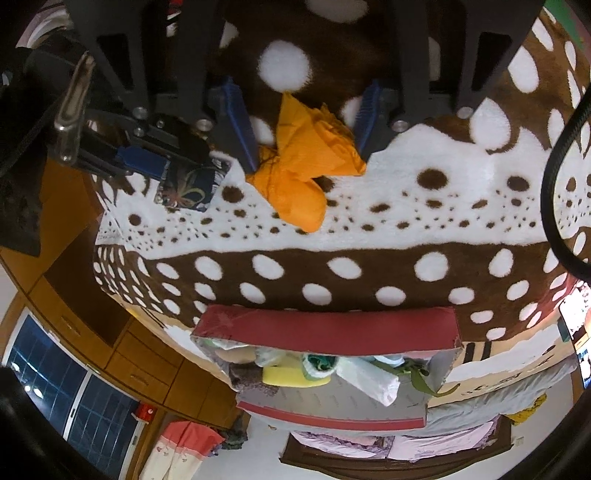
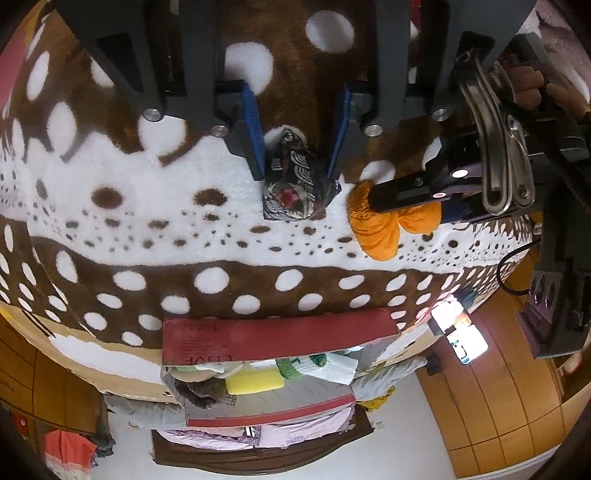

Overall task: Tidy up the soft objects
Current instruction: 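Grasp the orange cloth with the left tool while the right tool grasps the patterned pouch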

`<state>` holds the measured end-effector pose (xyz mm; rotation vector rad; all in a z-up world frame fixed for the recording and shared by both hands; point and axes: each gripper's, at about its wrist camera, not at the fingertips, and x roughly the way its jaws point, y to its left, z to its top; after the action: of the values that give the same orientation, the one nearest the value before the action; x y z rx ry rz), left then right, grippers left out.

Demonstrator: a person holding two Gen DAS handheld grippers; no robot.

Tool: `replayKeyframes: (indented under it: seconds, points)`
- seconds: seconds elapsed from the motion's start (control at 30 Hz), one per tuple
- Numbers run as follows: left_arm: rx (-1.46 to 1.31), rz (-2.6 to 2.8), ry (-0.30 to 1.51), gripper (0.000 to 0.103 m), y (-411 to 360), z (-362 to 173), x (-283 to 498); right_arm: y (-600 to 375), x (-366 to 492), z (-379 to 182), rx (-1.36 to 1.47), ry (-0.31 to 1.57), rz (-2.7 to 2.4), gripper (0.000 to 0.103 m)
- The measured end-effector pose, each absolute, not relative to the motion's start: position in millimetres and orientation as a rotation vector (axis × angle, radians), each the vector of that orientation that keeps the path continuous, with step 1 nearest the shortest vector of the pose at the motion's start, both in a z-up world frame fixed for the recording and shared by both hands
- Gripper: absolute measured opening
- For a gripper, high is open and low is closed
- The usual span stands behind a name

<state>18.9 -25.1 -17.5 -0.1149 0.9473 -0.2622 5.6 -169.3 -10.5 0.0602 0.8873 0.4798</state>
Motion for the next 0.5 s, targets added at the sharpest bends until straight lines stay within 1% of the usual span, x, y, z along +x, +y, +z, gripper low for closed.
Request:
replayKeyframes:
  seconds: [0.03,0.23,0.43,0.47,0.5]
  points:
    - [-0.114,-0.264,0.946,0.045,-25,-17,19,-169,5,-10,0.056,0.884,0.479,0.031]
    - [-0.119,-0.274,0.928,0.034,-25,-12,14,-170,1,-5,0.059,0.862,0.471,0.030]
    - [-0.108,-0.267,0.895,0.027,-25,-3,8,-173,-4,2,0.058,0.833,0.468,0.030]
    - [-0.108,-0.266,0.890,0.024,-25,-1,8,-173,-3,3,0.058,0.831,0.465,0.030]
    - [-0.112,-0.266,0.887,0.017,-24,0,7,-173,-4,4,0.057,0.830,0.462,0.030]
